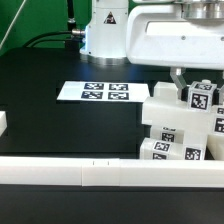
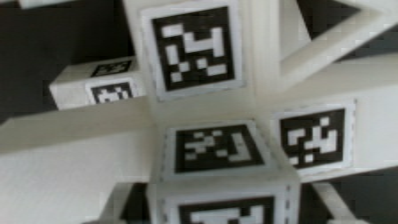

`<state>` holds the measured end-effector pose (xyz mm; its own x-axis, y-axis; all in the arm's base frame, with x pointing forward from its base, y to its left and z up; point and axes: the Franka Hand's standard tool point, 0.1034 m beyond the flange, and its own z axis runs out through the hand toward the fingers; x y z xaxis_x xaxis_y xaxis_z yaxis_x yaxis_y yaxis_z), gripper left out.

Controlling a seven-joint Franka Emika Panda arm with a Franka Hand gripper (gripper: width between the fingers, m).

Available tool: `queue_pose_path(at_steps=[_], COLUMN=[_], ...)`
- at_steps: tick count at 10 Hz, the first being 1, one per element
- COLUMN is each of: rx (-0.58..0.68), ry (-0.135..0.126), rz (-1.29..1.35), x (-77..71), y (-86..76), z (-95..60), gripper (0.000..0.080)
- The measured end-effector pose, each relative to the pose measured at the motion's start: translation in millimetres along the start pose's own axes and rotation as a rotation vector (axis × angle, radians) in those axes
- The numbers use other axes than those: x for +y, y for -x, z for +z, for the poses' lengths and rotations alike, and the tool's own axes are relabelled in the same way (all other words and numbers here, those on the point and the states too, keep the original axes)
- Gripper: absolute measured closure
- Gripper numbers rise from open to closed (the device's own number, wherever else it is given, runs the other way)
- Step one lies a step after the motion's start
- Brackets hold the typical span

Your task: Assemble chair

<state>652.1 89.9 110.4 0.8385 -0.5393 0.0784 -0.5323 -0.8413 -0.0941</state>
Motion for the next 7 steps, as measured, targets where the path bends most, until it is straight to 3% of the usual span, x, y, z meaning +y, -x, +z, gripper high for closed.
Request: queue_pose_path(at_steps=[1, 2, 3, 4, 5, 7], rx=[0.0, 0.001, 0.002, 0.006, 0.013, 0.026], ry=[0.0, 0.0, -0.002, -0.006, -0.015, -0.03], rz=[0.008, -0.013, -0.056, -0.112, -0.21, -0.342], x=[0.0, -0.5, -2.6, -3.9, -7.8, -8.9], y=[0.2, -0.1, -1.0, -1.7, -1.9, -1.7], z=[0.4, -0.2, -2.8, -6.2, -13.1, -29.3], gripper=[0.0442, 0.0442, 0.0258, 0.0258, 0.0169, 0.0156])
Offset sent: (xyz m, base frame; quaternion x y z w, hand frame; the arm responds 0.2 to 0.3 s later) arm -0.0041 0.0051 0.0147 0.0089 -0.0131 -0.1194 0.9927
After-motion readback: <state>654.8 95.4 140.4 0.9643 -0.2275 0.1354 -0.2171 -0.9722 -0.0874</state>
